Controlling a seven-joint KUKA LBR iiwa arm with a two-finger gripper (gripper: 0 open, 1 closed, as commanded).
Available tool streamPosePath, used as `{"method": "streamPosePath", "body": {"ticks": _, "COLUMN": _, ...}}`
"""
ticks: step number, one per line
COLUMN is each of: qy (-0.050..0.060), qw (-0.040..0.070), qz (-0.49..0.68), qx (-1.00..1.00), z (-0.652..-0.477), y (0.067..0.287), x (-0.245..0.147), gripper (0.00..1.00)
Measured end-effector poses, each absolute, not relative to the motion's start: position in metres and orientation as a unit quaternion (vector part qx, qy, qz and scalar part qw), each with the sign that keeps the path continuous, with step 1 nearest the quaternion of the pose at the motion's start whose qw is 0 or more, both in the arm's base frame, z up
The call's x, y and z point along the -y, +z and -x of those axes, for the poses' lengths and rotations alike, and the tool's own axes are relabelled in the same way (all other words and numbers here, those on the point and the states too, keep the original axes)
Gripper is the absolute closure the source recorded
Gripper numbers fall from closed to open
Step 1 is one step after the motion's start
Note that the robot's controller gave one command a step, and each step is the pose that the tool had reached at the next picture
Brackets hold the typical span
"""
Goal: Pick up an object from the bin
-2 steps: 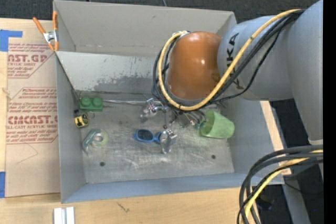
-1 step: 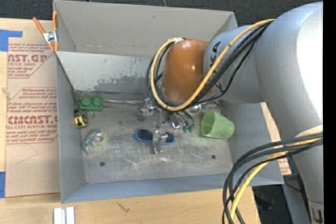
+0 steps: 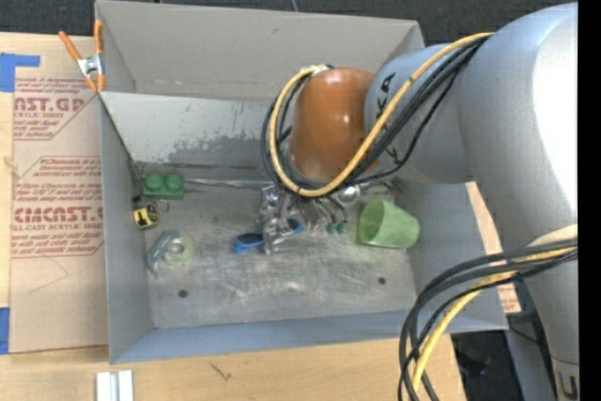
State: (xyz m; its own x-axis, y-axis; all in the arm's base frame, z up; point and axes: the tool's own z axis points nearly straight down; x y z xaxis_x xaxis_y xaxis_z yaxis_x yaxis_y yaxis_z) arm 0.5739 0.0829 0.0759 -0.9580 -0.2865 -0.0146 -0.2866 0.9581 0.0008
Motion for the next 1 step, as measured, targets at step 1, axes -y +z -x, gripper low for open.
{"method": "streamPosePath", "body": {"ticks": 1, "qy": 0.0, "qw": 0.005, "qz": 0.136, "qx": -0.991, "z": -0.5661, "y": 0.2143, "x": -0.0899, "gripper": 1.0}}
